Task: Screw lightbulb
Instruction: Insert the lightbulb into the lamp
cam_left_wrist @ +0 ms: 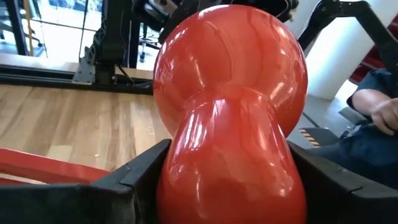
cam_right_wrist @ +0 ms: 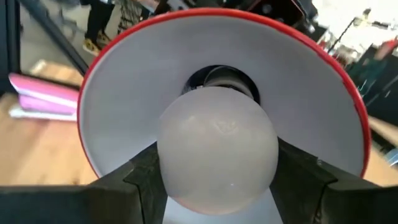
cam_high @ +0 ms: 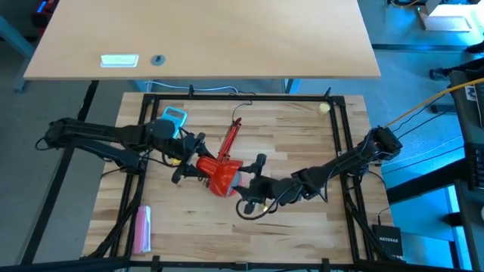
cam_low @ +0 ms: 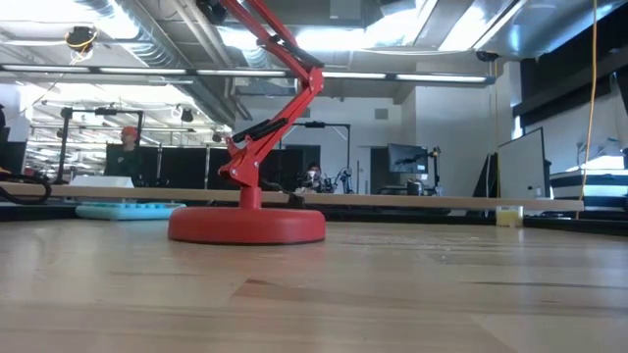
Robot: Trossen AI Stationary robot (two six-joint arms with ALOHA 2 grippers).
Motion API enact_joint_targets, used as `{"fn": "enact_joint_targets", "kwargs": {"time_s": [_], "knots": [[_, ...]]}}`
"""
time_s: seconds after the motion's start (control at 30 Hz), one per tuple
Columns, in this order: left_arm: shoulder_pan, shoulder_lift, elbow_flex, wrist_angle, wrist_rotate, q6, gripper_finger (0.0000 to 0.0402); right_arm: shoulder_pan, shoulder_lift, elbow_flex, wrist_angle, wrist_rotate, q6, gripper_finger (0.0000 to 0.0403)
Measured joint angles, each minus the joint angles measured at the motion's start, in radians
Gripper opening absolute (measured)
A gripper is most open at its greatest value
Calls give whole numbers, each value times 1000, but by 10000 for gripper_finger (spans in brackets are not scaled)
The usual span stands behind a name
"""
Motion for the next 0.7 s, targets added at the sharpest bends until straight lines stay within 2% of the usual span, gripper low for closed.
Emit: {"fn": "enact_joint_targets", "kwargs": {"time_s": [0.13, 0.5, 0.7], "knots": [[-22, 0, -1, 23, -30, 11, 249, 1, -1, 0, 5, 0, 136, 225], [-85, 0, -2, 86, -118, 189, 248, 1, -5, 0, 43, -60, 460, 225], [-97, 0, -2, 87, -127, 261, 248, 1, -1, 0, 38, -77, 735, 225]]}}
